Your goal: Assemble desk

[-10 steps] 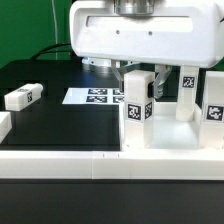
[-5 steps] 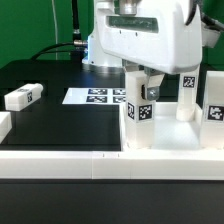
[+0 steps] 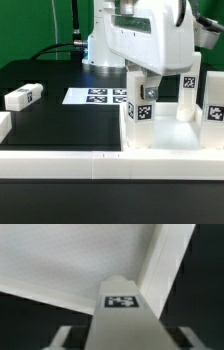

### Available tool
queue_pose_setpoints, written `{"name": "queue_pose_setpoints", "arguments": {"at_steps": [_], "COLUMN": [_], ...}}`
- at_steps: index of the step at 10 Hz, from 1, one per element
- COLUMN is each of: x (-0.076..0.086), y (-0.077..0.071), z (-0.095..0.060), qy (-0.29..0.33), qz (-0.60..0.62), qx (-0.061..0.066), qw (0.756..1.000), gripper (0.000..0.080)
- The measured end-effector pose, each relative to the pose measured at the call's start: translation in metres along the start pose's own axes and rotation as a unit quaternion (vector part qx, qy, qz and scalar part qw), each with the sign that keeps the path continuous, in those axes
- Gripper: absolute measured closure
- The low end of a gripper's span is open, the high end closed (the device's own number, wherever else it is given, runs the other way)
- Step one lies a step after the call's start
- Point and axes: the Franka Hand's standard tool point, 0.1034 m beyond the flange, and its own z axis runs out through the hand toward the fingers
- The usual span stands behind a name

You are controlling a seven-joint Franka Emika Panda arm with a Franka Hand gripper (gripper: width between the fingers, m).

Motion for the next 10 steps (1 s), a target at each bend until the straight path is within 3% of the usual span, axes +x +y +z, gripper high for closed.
{"name": "queue_pose_setpoints", "arguments": {"at_steps": [1, 2, 5, 10], "x": [-0.0006, 0.0001, 0.0009, 0.0042], "y": [-0.0003, -0.0002, -0.0009, -0.0014], "z": [0.0, -0.0004, -0.0015, -0.0035], "qy": [0.0, 0.001, 0.004, 0.018], "qz": [-0.029, -0.088, -0.22, -0.447], "qx": [0.0, 0.0, -0.002, -0.02], "qw": [1.0, 0.996, 0.975, 0.894], "gripper": [0.026, 0.0184, 0.0158, 0.015]}}
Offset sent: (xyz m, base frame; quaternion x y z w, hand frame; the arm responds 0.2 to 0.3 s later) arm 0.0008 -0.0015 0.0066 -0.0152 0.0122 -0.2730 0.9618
